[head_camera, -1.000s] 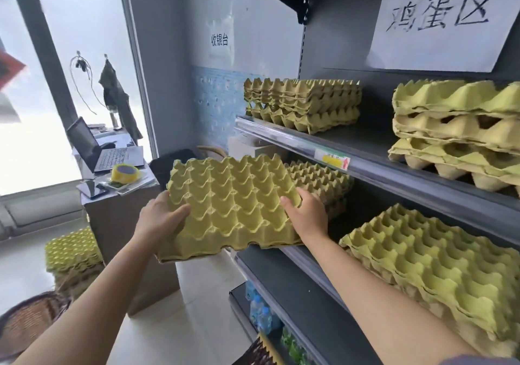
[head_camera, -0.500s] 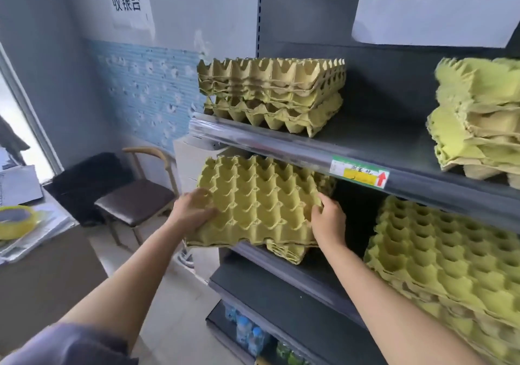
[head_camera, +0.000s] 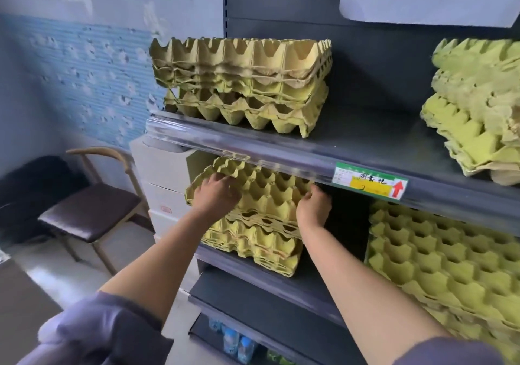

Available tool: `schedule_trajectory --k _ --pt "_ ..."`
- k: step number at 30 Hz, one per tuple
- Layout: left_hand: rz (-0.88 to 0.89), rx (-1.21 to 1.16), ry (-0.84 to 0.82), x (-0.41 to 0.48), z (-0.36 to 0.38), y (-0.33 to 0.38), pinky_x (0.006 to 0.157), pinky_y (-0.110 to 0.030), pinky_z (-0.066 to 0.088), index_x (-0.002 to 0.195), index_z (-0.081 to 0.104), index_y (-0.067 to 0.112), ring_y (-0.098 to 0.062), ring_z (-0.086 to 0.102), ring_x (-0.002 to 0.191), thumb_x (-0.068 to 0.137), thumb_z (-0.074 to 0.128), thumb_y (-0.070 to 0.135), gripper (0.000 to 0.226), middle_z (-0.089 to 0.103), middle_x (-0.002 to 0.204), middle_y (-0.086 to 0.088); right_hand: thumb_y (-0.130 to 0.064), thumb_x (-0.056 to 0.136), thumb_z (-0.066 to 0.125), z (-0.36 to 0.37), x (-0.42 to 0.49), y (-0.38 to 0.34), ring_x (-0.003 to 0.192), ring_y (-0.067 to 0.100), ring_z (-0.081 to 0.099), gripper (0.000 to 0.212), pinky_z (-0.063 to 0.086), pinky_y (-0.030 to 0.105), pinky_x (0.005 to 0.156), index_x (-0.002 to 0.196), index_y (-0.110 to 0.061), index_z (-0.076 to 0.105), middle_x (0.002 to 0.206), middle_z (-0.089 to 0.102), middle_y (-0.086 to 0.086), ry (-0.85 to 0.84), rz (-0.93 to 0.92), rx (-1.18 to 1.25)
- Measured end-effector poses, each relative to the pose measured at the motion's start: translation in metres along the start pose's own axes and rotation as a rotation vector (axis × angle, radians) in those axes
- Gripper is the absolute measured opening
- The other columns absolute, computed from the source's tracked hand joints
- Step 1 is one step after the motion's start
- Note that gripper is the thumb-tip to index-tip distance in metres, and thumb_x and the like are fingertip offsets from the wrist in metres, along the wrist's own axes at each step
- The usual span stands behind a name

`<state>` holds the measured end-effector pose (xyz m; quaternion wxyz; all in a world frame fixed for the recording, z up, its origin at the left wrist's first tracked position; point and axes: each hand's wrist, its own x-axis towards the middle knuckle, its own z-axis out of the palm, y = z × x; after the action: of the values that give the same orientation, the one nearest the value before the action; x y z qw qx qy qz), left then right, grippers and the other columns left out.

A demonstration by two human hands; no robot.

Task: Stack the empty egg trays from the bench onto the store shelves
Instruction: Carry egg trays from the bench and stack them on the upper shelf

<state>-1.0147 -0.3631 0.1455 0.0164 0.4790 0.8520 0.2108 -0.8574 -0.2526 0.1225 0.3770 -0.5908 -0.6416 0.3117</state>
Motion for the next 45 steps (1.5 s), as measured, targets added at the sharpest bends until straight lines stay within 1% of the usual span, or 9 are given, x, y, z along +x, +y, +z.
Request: schedule_trajectory --k 4,10,14,25,31,35,41,43,45 --pt "0.024 0.064 -0.099 -0.002 0.02 -0.003 0.11 -0.042 0.024 0.136 0.045 0.031 -0.025 0.035 0.132 0.09 0.054 0.043 0.048 0.038 0.143 -0.003 0.001 0.093 0.045 0.015 -0.004 0.003 0.122 0.033 0.048 0.041 0.044 0.043 0.099 0.131 -0.011 0.053 0.136 0.044 0.019 -0.016 0.016 -0.061" --pt "0.042 0.103 -0.097 -0.008 0.022 -0.007 0.11 -0.043 0.021 0.137 0.043 0.031 -0.026 0.034 0.134 0.089 0.055 0.046 0.052 0.04 0.143 -0.003 -0.014 0.097 0.045 0.007 -0.004 0.007 0.125 0.033 0.044 0.04 0.046 0.041 0.097 0.137 -0.017 0.046 0.141 0.041 0.015 -0.085 -0.034 -0.188" --pt "0.055 0.08 -0.067 -0.014 0.015 0.003 0.109 -0.044 0.022 0.137 0.043 0.029 -0.026 0.032 0.134 0.089 0.055 0.038 0.05 0.04 0.144 -0.004 -0.024 0.097 0.047 -0.012 -0.008 0.004 0.126 0.034 0.041 0.038 0.046 0.043 0.097 0.135 -0.019 0.047 0.141 0.04 0.012 -0.105 -0.149 -0.255" --pt "0.199 0.116 -0.008 -0.063 -0.012 0.08 0.106 -0.042 0.03 0.133 0.049 0.03 -0.024 0.042 0.127 0.093 0.051 0.033 0.04 0.046 0.139 -0.001 -0.027 0.097 0.044 -0.112 -0.026 0.025 0.122 0.03 0.043 0.038 0.042 0.04 0.097 0.134 -0.019 0.05 0.138 0.045 0.006 -0.042 -0.425 -0.478" --pt "0.26 0.094 0.049 -0.126 -0.003 0.156 0.104 -0.043 0.034 0.124 0.057 0.024 -0.023 0.045 0.124 0.092 0.051 0.025 0.032 0.054 0.13 -0.001 -0.025 0.097 0.045 -0.207 -0.053 0.078 0.111 0.025 0.049 0.031 0.046 0.036 0.084 0.125 -0.02 0.055 0.13 0.049 0.001 -0.03 -0.538 -0.569" --pt "0.356 0.095 0.077 -0.18 0.022 0.228 0.091 -0.037 0.041 0.118 0.059 0.023 -0.024 0.052 0.112 0.092 0.049 0.027 0.029 0.06 0.118 0.0 -0.022 0.095 0.047 -0.297 -0.072 0.13 0.107 0.024 0.052 0.03 0.05 0.036 0.079 0.123 -0.018 0.058 0.127 0.054 0.001 0.007 -0.638 -0.642" --pt "0.614 0.043 0.068 -0.255 0.069 0.364 0.079 -0.033 0.043 0.117 0.058 0.023 -0.021 0.054 0.107 0.094 0.048 0.03 0.026 0.063 0.114 0.003 -0.027 0.094 0.05 -0.44 -0.092 0.225 0.102 0.029 0.059 0.03 0.044 0.038 0.082 0.12 -0.017 0.062 0.119 0.062 0.003 0.066 -0.614 -0.792" --pt "0.72 0.024 0.061 -0.274 0.088 0.407 0.082 -0.034 0.044 0.117 0.057 0.022 -0.022 0.055 0.106 0.095 0.045 0.03 0.027 0.063 0.113 0.002 -0.026 0.093 0.05 -0.483 -0.094 0.255 0.1 0.031 0.06 0.029 0.042 0.04 0.084 0.118 -0.018 0.063 0.115 0.065 0.004 0.081 -0.572 -0.832" --pt "0.794 0.006 0.043 -0.289 0.106 0.446 0.083 -0.034 0.046 0.116 0.058 0.021 -0.024 0.056 0.105 0.094 0.044 0.028 0.026 0.064 0.111 0.0 -0.022 0.088 0.056 -0.52 -0.095 0.283 0.09 0.032 0.063 0.023 0.045 0.04 0.077 0.106 -0.016 0.069 0.102 0.068 0.006 0.137 -0.541 -0.859"
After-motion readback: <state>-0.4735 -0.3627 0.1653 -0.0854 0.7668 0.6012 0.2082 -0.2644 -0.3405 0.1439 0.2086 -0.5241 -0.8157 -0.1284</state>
